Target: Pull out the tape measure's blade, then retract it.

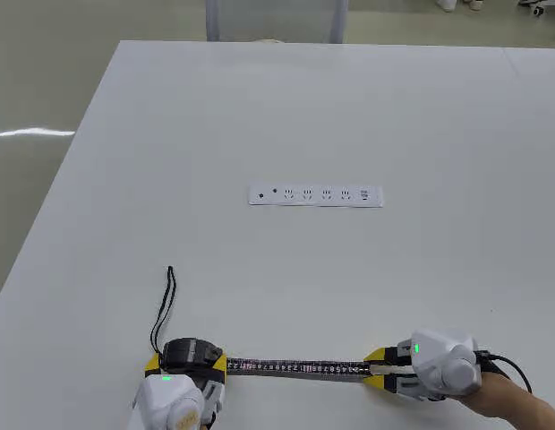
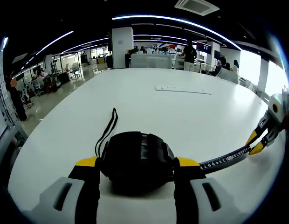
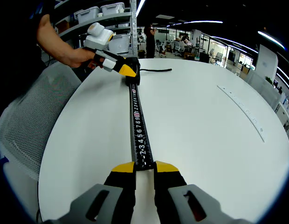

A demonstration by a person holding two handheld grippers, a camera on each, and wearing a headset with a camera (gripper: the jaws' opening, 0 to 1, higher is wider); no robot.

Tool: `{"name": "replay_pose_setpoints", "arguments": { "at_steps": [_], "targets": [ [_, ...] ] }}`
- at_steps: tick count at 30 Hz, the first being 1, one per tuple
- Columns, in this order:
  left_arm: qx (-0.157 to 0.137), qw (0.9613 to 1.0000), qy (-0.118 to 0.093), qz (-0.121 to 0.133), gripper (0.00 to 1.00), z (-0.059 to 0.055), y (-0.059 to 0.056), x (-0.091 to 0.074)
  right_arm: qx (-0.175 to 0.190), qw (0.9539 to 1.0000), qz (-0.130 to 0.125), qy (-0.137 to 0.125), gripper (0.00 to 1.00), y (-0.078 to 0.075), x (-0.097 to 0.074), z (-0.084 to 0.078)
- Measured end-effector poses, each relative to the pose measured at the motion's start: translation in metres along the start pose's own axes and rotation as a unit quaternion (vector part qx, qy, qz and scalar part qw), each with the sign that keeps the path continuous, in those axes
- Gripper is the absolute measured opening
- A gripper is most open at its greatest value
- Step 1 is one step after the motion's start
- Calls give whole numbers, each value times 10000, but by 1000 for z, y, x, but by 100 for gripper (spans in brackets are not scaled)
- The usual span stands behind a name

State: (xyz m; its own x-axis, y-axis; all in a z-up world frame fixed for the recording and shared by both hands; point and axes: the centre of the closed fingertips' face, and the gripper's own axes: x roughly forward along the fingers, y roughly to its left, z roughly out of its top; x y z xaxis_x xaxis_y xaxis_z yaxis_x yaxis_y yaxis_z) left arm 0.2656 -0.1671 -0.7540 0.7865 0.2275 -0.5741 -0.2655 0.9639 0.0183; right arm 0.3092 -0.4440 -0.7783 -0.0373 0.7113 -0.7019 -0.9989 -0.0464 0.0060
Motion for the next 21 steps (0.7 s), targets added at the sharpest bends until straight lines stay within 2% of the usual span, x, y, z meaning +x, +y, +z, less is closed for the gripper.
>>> {"name": "replay_pose_setpoints", "arguments": {
  "at_steps": [5,9,17,21],
  "targets": [
    [-196,9998,-14,91,64,1,1,1,8,10000,-7,-5,13,0,0,0],
    [-380,9991,-103,148,64,8,1,2,7,10000,-9,-3,13,1,-1,0],
    [-414,9990,-53,178,63,8,2,3,32,10000,-17,-19,13,2,-3,3],
    [-400,9990,52,183,62,8,2,3,35,10000,-13,-43,13,3,-2,4]
  ]
}}
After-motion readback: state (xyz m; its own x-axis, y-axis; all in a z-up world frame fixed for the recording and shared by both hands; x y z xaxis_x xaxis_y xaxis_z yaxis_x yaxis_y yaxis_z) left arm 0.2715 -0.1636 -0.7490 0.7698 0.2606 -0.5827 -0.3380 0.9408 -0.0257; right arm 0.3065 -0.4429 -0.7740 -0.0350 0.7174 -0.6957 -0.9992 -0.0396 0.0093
